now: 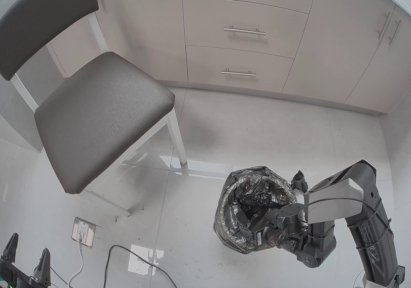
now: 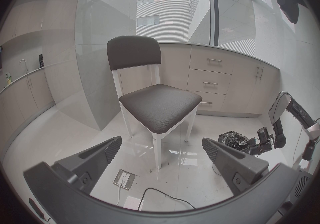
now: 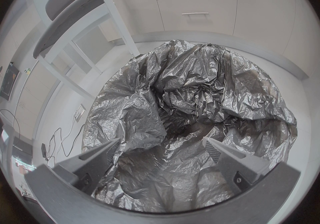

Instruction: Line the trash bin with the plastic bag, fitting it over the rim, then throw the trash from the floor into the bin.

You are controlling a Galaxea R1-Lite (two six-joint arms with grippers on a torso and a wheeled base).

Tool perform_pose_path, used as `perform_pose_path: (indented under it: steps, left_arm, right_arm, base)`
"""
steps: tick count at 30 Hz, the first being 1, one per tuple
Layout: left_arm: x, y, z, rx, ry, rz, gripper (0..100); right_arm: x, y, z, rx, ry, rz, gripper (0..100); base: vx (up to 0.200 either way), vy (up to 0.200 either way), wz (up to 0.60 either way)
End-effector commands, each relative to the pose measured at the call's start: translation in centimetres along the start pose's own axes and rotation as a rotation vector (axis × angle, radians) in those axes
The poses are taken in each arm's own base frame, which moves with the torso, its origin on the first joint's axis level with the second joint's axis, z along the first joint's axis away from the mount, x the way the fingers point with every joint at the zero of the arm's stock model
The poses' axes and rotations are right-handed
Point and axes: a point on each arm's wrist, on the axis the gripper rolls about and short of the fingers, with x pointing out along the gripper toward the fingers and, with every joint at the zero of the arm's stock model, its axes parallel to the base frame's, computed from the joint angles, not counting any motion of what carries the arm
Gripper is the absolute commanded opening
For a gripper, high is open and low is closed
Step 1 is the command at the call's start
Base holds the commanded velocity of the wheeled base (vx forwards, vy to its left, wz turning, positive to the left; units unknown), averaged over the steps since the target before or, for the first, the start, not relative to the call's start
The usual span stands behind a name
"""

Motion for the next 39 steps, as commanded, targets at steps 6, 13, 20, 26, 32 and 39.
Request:
perform_pose_path:
  steps: [6, 13, 20, 26, 32, 39]
  left_arm:
    - [0.0, 0.0, -0.4, -0.001, 0.0, 0.0, 100]
    - [0.0, 0.0, -0.4, -0.001, -0.001, 0.001, 100]
    - [0.0, 0.0, -0.4, -0.001, 0.0, 0.0, 100]
    - [0.0, 0.0, -0.4, -0.001, -0.001, 0.001, 100]
    - [0.0, 0.0, -0.4, -0.001, 0.0, 0.0, 100]
    - [0.0, 0.0, -0.4, -0.001, 0.0, 0.0, 100]
  right_arm:
    - [-3.7, -0.5, 2.9, 0.026, -0.056, -0.009, 100]
    - [-7.5, -1.5, 4.2, 0.039, -0.059, -0.039, 100]
    - [-10.4, -0.9, 5.0, -0.016, -0.087, -0.124, 100]
    - [-12.0, -1.3, 5.7, -0.038, -0.114, -0.139, 100]
    - [-11.6, -4.1, 7.2, 0.024, -0.176, -0.242, 100]
    - [-9.6, -9.3, 9.1, 0.1, -0.273, -0.389, 100]
  base:
    - [0.0, 0.0, 0.0]
    - [0.0, 0.0, 0.0]
    - [0.0, 0.0, 0.0]
    - [0.0, 0.0, 0.0]
    - [0.0, 0.0, 0.0]
    - [0.0, 0.0, 0.0]
